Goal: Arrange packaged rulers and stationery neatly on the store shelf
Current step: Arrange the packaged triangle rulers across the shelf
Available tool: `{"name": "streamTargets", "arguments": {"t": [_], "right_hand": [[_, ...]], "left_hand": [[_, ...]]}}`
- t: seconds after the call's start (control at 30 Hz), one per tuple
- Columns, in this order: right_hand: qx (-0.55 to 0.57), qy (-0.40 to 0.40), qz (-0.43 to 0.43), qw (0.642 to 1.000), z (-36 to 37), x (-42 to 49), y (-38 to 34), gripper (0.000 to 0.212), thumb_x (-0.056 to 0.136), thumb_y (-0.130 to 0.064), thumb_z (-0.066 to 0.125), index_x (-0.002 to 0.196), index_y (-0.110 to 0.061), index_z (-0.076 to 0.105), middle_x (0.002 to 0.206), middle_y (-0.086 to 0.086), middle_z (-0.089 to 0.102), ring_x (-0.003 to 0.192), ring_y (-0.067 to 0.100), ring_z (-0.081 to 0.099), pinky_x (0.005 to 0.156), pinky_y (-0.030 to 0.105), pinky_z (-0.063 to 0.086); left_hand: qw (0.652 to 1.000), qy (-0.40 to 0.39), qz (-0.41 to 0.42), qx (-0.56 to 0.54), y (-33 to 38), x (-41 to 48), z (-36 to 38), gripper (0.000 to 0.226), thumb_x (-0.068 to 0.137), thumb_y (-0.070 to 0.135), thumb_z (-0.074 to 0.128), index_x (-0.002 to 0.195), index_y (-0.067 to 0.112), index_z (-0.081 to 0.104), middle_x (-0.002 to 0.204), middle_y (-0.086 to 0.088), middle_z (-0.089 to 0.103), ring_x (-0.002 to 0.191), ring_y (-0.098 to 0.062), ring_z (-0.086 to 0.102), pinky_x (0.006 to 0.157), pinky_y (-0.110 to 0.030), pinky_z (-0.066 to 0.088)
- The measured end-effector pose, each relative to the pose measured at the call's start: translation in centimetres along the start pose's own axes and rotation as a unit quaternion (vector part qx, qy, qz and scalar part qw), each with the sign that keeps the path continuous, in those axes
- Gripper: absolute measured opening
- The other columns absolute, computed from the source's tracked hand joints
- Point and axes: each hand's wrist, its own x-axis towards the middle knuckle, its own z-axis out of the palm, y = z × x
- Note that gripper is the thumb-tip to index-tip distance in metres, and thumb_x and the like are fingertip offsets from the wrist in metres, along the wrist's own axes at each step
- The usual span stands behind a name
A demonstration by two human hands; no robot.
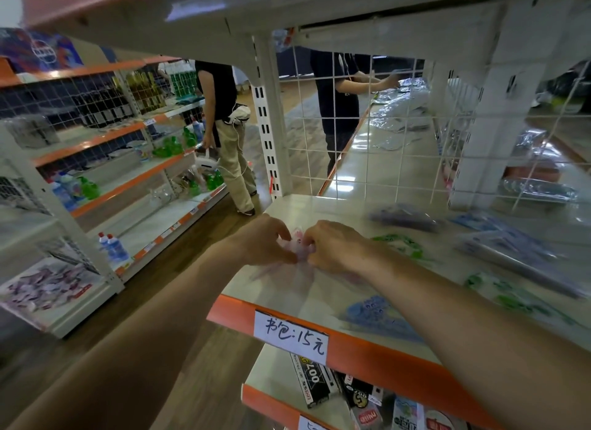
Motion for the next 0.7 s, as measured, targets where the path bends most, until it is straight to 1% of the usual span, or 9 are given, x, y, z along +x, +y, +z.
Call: {"name": "streamTargets", "arguments": {"t": [0.07,0.1,0.2,0.27,0.37,0.47,0.53,0.63,0.7], "right_hand": [[0.056,0.004,-0.005,0.998,0.0,-0.5,0.5,0.027,0.089,-0.024,0.06,0.115,-0.02,0.065,0.109,-0.001,0.06,0.1,0.019,0.057,0.076,0.027,0.041],[0.109,0.004,-0.004,0.994,-0.1,-0.8,0.6,0.025,0.088,-0.027,0.062,0.112,-0.021,0.066,0.105,-0.004,0.061,0.098,0.016,0.058,0.076,0.026,0.043],[0.223,0.027,0.002,0.974,-0.7,-1.6,1.1,0.024,0.088,-0.03,0.063,0.109,-0.02,0.067,0.1,-0.007,0.064,0.091,0.011,0.058,0.078,0.027,0.047],[0.219,0.055,-0.002,0.974,-1.3,-1.6,1.6,0.027,0.088,-0.028,0.064,0.113,-0.018,0.066,0.105,-0.004,0.065,0.092,0.011,0.058,0.081,0.027,0.047],[0.252,0.088,0.007,0.964,-2.5,-2.3,2.7,0.031,0.086,-0.026,0.067,0.115,-0.017,0.064,0.098,-0.003,0.062,0.085,0.012,0.057,0.071,0.024,0.044],[0.306,0.089,0.027,0.948,-3.7,-3.8,4.3,0.017,0.085,-0.023,0.068,0.101,-0.017,0.069,0.09,-0.004,0.065,0.083,0.01,0.061,0.071,0.021,0.047],[0.35,0.079,0.034,0.933,-4.3,-4.9,5.2,0.008,0.086,-0.016,0.067,0.091,-0.012,0.07,0.082,0.0,0.068,0.074,0.007,0.063,0.066,0.017,0.05],[0.4,0.097,0.054,0.91,-4.9,-6.5,6.6,0.006,0.088,-0.009,0.063,0.085,-0.008,0.068,0.072,0.002,0.068,0.056,0.0,0.062,0.051,0.01,0.045],[0.409,0.12,0.08,0.901,-5.2,-7.5,7.8,0.009,0.088,-0.01,0.063,0.081,-0.013,0.068,0.071,0.001,0.068,0.057,0.003,0.062,0.052,0.011,0.046]], "left_hand": [[0.999,0.003,-0.001,-0.047,0.0,-0.4,-0.3,0.037,0.082,0.027,0.072,0.115,0.015,0.064,0.094,-0.001,0.056,0.076,-0.007,0.05,0.061,-0.015,0.039],[0.997,0.006,-0.002,-0.077,0.1,-0.5,-0.5,0.029,0.084,0.018,0.069,0.113,0.014,0.064,0.089,-0.003,0.057,0.07,-0.007,0.05,0.058,-0.015,0.04],[0.985,0.027,0.003,-0.172,0.9,-0.8,-1.1,0.024,0.087,0.002,0.06,0.108,0.015,0.063,0.078,-0.001,0.058,0.066,-0.011,0.056,0.063,-0.021,0.048],[0.97,0.048,0.012,-0.239,1.7,-0.8,-1.4,0.027,0.086,0.0,0.06,0.109,0.014,0.063,0.078,0.0,0.062,0.066,-0.012,0.06,0.068,-0.023,0.05],[0.933,0.045,0.026,-0.356,2.9,-0.8,-1.8,0.028,0.084,-0.003,0.064,0.109,0.009,0.064,0.083,-0.007,0.07,0.069,-0.016,0.064,0.072,-0.027,0.055],[0.887,0.026,0.027,-0.46,4.3,-0.9,-1.9,0.024,0.083,-0.001,0.067,0.106,0.006,0.065,0.088,-0.017,0.071,0.072,-0.019,0.066,0.068,-0.025,0.055],[0.864,0.007,0.034,-0.501,5.2,-0.9,-1.8,0.019,0.085,0.002,0.064,0.104,0.004,0.064,0.09,-0.018,0.071,0.074,-0.021,0.067,0.066,-0.025,0.055],[0.861,-0.025,0.036,-0.506,5.6,-0.7,-1.5,0.015,0.089,0.01,0.061,0.102,0.003,0.066,0.089,-0.014,0.073,0.075,-0.02,0.069,0.066,-0.027,0.057],[0.872,-0.04,0.039,-0.485,5.6,-0.6,-1.3,0.014,0.089,0.011,0.061,0.098,0.003,0.068,0.086,-0.012,0.073,0.073,-0.018,0.069,0.064,-0.025,0.057]]}}
